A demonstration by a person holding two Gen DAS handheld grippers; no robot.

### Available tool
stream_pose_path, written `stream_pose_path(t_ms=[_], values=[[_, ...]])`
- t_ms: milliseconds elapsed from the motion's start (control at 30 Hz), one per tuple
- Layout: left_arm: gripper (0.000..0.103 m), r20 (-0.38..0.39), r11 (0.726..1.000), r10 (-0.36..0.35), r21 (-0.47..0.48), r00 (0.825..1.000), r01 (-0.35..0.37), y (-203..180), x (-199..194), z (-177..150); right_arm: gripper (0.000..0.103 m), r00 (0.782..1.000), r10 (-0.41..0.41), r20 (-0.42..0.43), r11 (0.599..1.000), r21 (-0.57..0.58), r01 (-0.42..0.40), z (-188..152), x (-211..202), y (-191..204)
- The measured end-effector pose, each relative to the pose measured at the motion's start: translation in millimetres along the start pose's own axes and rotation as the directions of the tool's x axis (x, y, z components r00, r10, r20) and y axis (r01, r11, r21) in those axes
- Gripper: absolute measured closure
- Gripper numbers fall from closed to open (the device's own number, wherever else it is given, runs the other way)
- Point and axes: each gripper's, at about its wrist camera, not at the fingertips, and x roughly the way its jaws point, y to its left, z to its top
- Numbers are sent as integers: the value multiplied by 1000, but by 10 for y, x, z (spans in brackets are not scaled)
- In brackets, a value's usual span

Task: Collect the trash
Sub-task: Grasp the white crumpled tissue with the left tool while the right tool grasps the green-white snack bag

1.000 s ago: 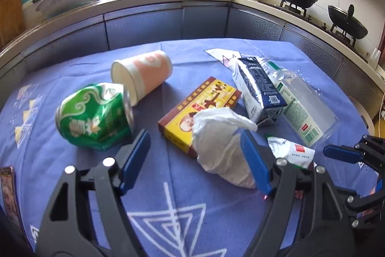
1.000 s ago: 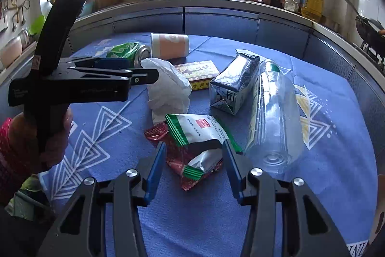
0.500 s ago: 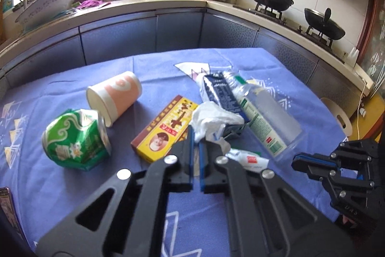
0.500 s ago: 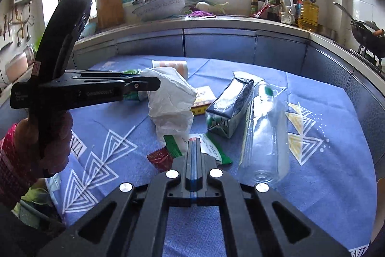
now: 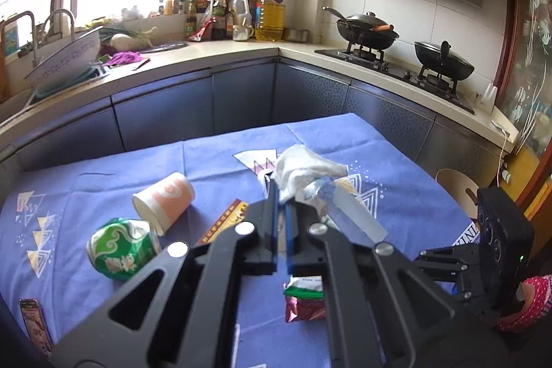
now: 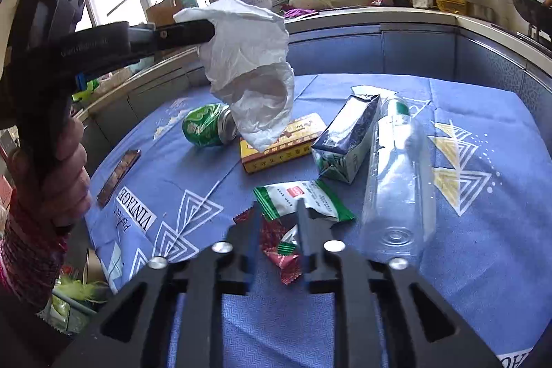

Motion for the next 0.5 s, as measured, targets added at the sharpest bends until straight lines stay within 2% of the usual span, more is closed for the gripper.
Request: stream_pose_path(t_ms=[33,100,200,367,400,433,467,500], values=[[100,-3,1000,1,-4,1000,-1,25,-11,-34,46,1000,18,-3,1000,-1,-18,0,32,27],[100,-9,1000,7,-10,1000,-7,77,-17,-83,40,1000,-27,9,998,-51,27,26,71,129],[100,-17,1000,10,-27,1000,-11,177,-16,-139,40,993,-115,1,979,-170,114,75,204,249],[100,-18,999,12,-48,1000,-13,276,-28,-186,40,977,-183,-108,960,-234,153,88,587,222],[100,-17,999,12,-49,1000,-13,276,-35,-193,48,974,-195,-113,955,-246,163,85,631,226],[100,-16,999,12,-51,1000,-13,282,-37,-191,78,974,-193,-118,954,-253,159,71,655,219],[100,-16,999,12,-50,1000,-13,282,-38,-186,89,975,-183,-128,958,-247,147,69,673,202],[100,-16,999,12,-49,1000,-13,275,-40,-177,94,978,-172,-119,964,-227,142,75,650,177]])
